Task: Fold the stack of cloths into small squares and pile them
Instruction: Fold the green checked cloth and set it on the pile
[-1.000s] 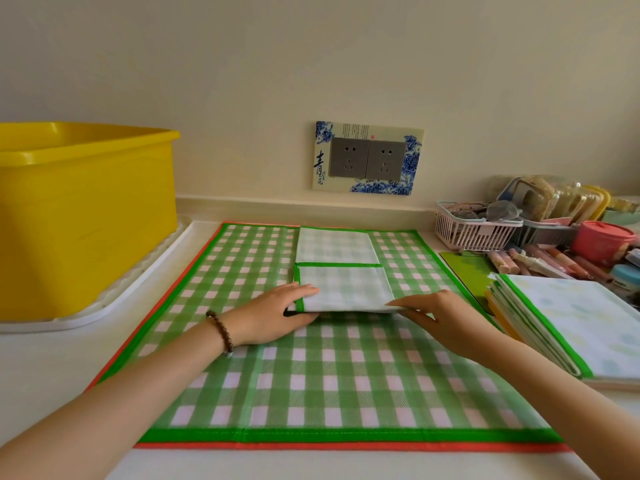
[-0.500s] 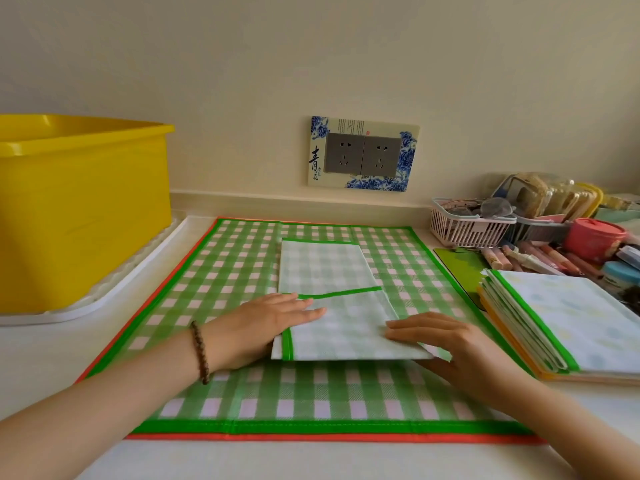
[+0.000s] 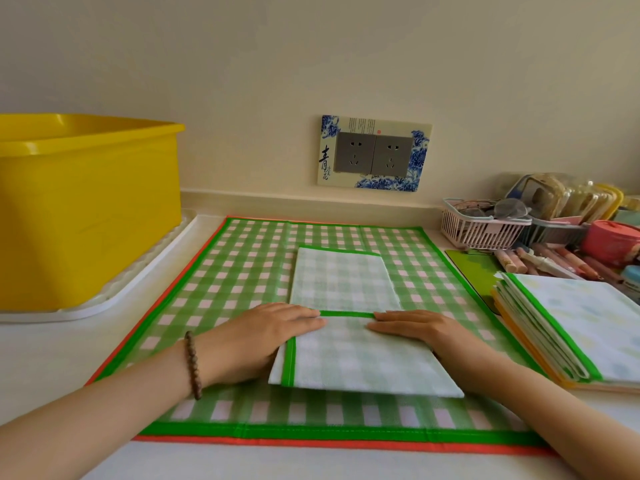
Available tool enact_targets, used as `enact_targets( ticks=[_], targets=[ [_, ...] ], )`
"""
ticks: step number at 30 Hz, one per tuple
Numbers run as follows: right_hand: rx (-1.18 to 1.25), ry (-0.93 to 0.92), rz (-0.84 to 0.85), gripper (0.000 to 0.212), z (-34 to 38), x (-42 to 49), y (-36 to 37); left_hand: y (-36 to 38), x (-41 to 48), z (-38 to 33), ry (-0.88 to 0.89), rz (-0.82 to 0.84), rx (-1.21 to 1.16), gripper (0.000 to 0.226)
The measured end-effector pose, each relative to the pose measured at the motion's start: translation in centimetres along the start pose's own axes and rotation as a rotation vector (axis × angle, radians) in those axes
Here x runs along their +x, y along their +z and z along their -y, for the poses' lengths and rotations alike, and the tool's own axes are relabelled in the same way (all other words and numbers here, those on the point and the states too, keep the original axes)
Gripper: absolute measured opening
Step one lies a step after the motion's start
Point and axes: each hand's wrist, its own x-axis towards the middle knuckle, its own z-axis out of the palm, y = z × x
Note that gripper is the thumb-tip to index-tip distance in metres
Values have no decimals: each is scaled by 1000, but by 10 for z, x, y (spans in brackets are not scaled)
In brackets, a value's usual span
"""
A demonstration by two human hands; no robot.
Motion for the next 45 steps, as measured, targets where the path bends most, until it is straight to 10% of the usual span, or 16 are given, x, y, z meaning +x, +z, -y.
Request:
enact_targets(
  ticks=[17,32,38,45],
  targets=[
    [615,479,-357,12,-15,39,-1,5,46,39,-341,-425,-784,8],
    [427,696,-351,41,-26,66,-2,3,63,52,-531,-286,-480,44],
    [251,481,-484,32,-10,91,5,-8,87,46,-403,-378,-356,51],
    [103,373,-213,47,12,148,27,10,124,54,-412,-117,-213,53]
  ],
)
